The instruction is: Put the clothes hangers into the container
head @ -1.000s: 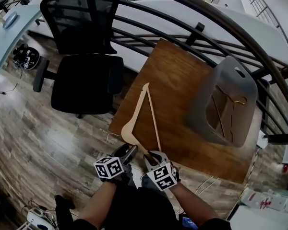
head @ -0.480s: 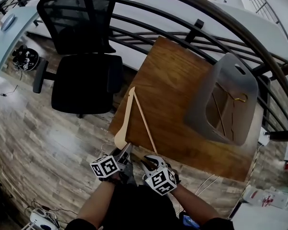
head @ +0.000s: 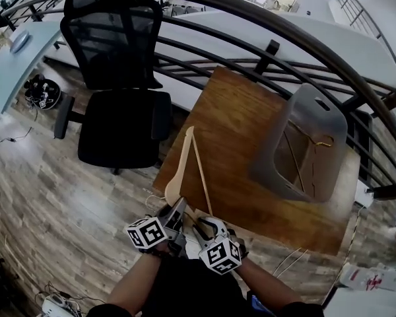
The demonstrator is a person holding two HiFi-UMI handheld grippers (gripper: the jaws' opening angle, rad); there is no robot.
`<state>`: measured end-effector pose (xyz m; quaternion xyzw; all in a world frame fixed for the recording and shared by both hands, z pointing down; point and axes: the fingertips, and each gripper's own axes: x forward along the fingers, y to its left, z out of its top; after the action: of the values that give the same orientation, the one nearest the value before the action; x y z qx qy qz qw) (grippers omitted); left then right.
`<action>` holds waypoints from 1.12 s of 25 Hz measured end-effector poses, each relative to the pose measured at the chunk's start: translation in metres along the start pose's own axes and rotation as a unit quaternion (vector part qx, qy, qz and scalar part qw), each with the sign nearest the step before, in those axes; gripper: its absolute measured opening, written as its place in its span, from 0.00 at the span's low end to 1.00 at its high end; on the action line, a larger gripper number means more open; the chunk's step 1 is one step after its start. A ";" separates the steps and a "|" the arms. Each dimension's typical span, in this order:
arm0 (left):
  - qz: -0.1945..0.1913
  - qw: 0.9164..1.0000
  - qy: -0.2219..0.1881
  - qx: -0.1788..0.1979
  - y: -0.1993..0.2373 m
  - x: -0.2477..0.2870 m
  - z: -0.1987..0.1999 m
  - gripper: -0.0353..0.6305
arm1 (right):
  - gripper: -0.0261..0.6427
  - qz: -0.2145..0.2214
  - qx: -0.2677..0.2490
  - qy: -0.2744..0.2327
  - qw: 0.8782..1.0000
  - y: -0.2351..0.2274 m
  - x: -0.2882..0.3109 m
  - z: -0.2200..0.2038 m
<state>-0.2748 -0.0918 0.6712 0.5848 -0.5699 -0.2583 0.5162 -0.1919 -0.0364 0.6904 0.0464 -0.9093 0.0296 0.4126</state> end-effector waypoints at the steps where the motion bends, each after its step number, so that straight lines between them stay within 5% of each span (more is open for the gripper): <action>1: -0.004 1.000 0.002 0.011 -0.006 0.000 0.003 0.15 | 0.19 -0.002 0.003 -0.007 1.000 -0.001 -0.002 0.003; 12: -0.063 0.992 0.003 0.104 -0.103 0.007 0.054 0.15 | 0.22 -0.039 0.015 -0.101 0.994 -0.034 -0.058 0.059; 17: -0.108 0.982 0.014 0.152 -0.168 0.016 0.080 0.15 | 0.22 -0.067 0.014 -0.164 0.984 -0.059 -0.107 0.090; 22: -0.111 0.975 0.025 0.189 -0.224 0.033 0.086 0.15 | 0.21 -0.109 0.016 -0.207 0.972 -0.085 -0.163 0.097; 28: -0.130 0.938 0.040 0.318 -0.297 0.059 0.075 0.15 | 0.19 -0.159 0.056 -0.246 0.955 -0.117 -0.218 0.082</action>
<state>-0.2098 -0.2242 0.3962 0.7971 -0.5205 -0.1047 0.2876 -0.0973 -0.1472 0.4738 0.2191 -0.9604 0.0024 0.1722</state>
